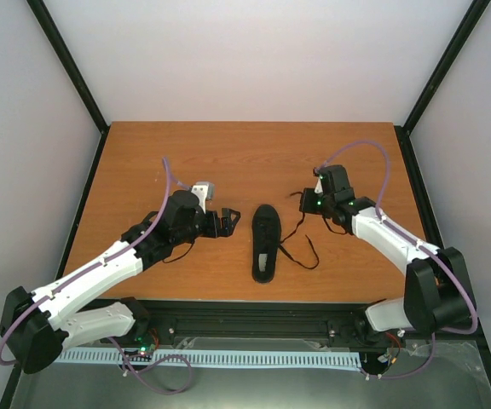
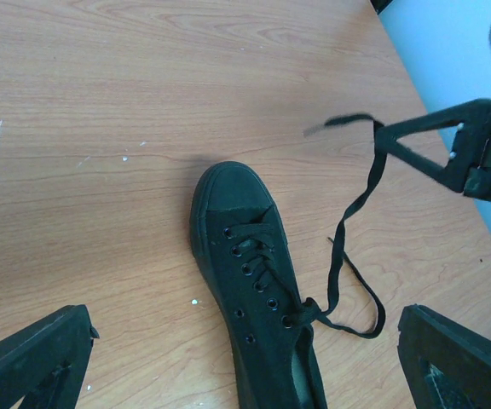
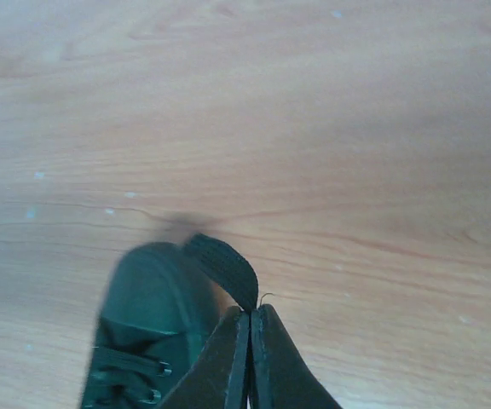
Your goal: Tie the shoes
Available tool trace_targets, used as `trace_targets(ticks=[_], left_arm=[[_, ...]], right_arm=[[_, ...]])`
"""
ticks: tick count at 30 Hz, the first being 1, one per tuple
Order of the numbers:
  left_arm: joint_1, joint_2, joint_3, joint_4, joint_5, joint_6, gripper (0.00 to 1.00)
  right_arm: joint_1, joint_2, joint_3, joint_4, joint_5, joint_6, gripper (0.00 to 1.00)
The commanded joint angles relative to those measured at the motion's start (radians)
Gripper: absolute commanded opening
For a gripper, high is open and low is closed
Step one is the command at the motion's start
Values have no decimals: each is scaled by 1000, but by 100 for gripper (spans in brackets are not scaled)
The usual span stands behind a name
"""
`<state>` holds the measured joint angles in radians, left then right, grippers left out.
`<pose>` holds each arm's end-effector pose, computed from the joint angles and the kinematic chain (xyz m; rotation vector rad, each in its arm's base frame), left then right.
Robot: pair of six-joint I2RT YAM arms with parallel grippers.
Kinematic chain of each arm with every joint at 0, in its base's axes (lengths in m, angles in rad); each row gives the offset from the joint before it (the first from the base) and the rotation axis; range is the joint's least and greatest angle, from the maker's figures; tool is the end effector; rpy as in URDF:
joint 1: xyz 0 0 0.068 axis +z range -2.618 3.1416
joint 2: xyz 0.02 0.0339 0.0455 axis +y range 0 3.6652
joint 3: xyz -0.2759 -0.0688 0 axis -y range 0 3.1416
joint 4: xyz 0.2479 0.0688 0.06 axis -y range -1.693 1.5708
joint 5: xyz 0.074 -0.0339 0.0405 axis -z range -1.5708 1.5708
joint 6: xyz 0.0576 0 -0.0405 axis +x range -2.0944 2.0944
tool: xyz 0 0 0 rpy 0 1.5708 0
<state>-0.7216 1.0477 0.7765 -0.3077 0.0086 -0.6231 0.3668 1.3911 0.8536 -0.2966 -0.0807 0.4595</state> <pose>0.1853 -0.1637 0.2719 0.1163 2.2536 -0.7680 0.2808 0.1129 0.2122 0.0756 2.4559 0.4716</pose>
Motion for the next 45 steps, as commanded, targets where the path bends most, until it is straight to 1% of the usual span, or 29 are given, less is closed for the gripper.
trace_targets(ticks=[1, 5, 8, 12, 17, 21, 24, 25, 26, 28, 29, 30, 32, 35, 37, 39, 42, 45], left_arm=[[5, -18, 17, -2, -10, -17, 100], [5, -17, 20, 1, -8, -12, 100], [6, -14, 27, 0, -3, -5, 100], [5, 0, 37, -4, -10, 10, 100], [5, 42, 62, -7, -8, 31, 100], [5, 61, 63, 5, 4, 31, 100], [5, 67, 62, 7, 1, 31, 100], [5, 67, 61, 6, 1, 32, 100], [5, 69, 61, 6, 0, 35, 100], [6, 68, 58, 8, 3, 38, 100], [5, 68, 57, 10, 3, 39, 100], [5, 65, 53, 13, 5, 41, 100], [5, 55, 44, 23, 18, 50, 100], [5, 29, 24, 45, 27, 59, 100], [5, 18, 17, 48, 24, 67, 100], [5, 15, 19, 41, 19, 75, 100], [6, 15, 15, 33, 14, 79, 100], [5, 9, 1, 32, 7, 69, 100]], right_arm=[[-1, -34, 25, 48, -159, -63, 3], [10, -110, 12, 28, -366, -102, 3], [50, -192, -8, -61, -440, -109, 3], [83, -303, -110, -157, -438, 38, 3], [152, -439, -277, -264, -383, 207, 3], [160, -507, -382, -296, -382, 280, 3], [162, -524, -404, -359, -350, 280, 3], [161, -527, -394, -385, -331, 269, 9], [161, -529, -375, -411, -299, 254, 22], [161, -527, -307, -465, -200, 221, 59], [161, -523, -287, -484, -140, 213, 70], [161, -515, -245, -496, -79, 212, 75], [161, -492, -196, -500, 36, 222, 79], [161, -438, -166, -442, 152, 239, 80], [161, -383, -171, -385, 183, 239, 79], [161, -299, -171, -343, 187, 230, 75], [161, -187, -168, -320, 192, 210, 65], [161, -130, -186, -303, 182, 196, 57]])
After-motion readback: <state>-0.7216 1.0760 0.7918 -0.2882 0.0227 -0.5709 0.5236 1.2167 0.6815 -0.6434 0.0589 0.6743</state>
